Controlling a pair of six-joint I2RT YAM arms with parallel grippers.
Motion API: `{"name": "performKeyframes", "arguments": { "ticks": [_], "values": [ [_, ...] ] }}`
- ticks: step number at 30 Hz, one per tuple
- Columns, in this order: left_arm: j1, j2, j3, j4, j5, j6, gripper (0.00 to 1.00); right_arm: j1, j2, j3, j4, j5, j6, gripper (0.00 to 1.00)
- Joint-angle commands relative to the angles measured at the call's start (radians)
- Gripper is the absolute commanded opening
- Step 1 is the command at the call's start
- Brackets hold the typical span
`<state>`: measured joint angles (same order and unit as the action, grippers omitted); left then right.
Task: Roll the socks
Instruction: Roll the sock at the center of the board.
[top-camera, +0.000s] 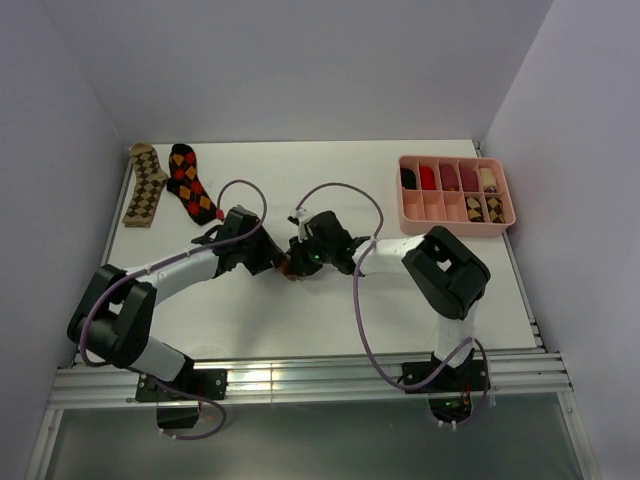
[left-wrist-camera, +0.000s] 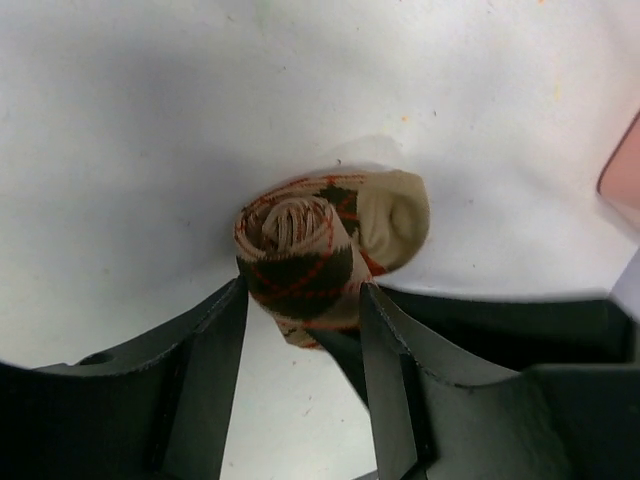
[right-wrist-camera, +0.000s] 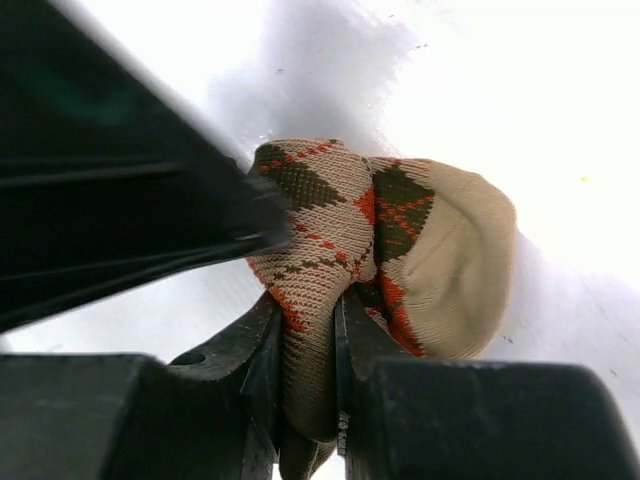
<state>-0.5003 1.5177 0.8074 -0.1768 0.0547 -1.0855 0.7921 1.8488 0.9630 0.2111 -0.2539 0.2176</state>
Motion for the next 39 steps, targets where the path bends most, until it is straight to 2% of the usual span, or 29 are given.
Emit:
{"name": "performKeyframes", "arguments": {
  "ticks": [1, 9, 17, 23, 28, 33, 36, 39],
  "values": [
    [0.008, -0.07, -0.031, 0.02, 0.001, -0.013, 0.54, -0.068, 0.099, 0.006, -0.104, -0.29, 0.087, 0.0],
    [0.022, -0.182, -0.157, 0.079, -0.029, -0.053, 0.57, -0.129, 0.22, 0.105, -0.17, -0.491, 0.184, 0.0],
    [0.025, -0.145, -0.204, 0.166, -0.026, -0.073, 0.57, -0.168, 0.345, 0.152, -0.158, -0.654, 0.304, 0.0],
    [0.026, -0.108, -0.243, 0.279, -0.013, -0.096, 0.56, -0.172, 0.386, 0.151, -0.128, -0.685, 0.351, 0.0],
    [0.026, -0.057, -0.246, 0.316, 0.005, -0.102, 0.56, -0.174, 0.388, 0.141, -0.093, -0.696, 0.37, 0.16],
    [0.026, -0.054, -0.289, 0.376, 0.034, -0.137, 0.56, -0.174, 0.388, 0.134, -0.079, -0.686, 0.377, 0.22],
    [0.026, -0.108, -0.292, 0.336, 0.01, -0.143, 0.57, -0.177, 0.368, 0.088, 0.003, -0.665, 0.457, 0.1],
    [0.026, -0.184, -0.298, 0.304, -0.025, -0.113, 0.57, -0.182, 0.337, 0.045, 0.088, -0.644, 0.509, 0.08]
  ]
}}
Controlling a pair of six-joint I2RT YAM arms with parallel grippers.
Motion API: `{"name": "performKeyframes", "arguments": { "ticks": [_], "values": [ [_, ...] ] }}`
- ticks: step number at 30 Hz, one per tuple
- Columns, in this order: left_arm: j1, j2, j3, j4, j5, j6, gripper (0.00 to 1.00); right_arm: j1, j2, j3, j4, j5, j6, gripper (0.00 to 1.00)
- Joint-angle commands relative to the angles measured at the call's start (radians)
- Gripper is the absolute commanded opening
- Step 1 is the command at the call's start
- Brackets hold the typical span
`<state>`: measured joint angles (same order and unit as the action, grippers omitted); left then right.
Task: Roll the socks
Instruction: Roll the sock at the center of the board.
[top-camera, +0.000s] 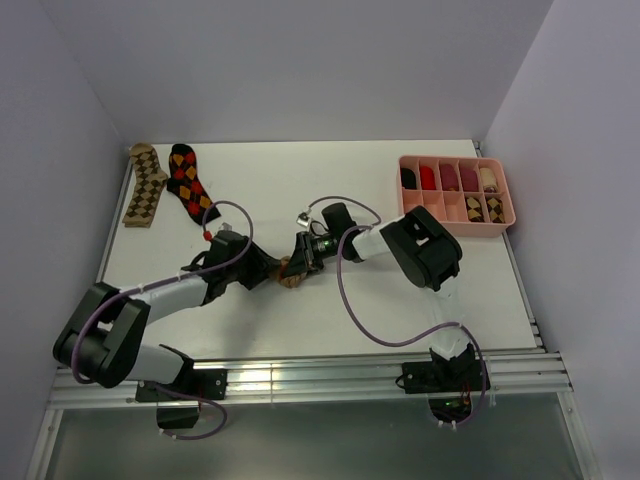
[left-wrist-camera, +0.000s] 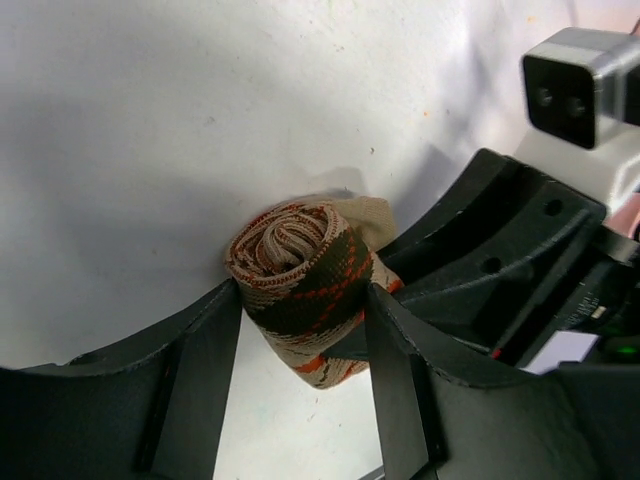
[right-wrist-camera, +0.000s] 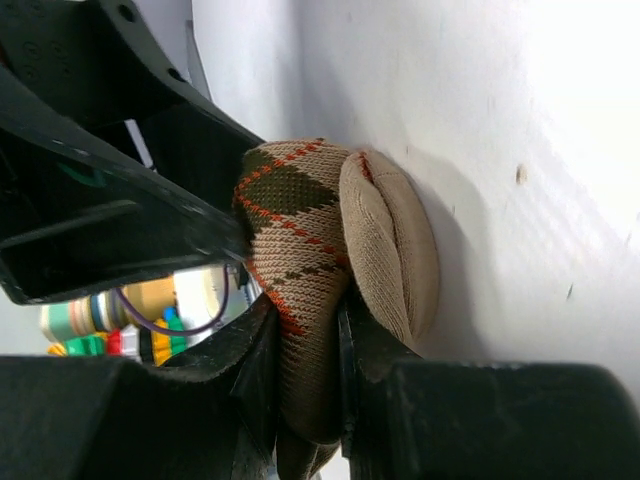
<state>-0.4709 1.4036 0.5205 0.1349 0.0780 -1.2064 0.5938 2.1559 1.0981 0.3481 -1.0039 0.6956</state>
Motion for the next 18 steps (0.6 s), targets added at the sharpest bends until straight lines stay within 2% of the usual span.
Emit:
{"name": "performKeyframes", "arguments": {
  "ticks": [1, 4, 9, 18],
  "values": [
    [-0.002, -0.102, -0.013, -0.015, -0.056, 0.028, 0.56, 0.015, 0.006, -0.099, -0.035, 0.12, 0.041, 0.06],
    [-0.002, -0.14, -0.034, -0.018, -0.073, 0.045, 0.56, 0.018, -0.039, -0.107, -0.05, 0.181, -0.01, 0.05],
    [0.014, -0.126, -0.059, 0.029, -0.052, 0.01, 0.57, 0.041, -0.096, -0.069, -0.191, 0.293, -0.169, 0.05],
    [0.017, -0.045, -0.06, 0.135, 0.014, 0.004, 0.57, 0.081, -0.048, -0.07, -0.144, 0.245, -0.088, 0.11]
  ]
}}
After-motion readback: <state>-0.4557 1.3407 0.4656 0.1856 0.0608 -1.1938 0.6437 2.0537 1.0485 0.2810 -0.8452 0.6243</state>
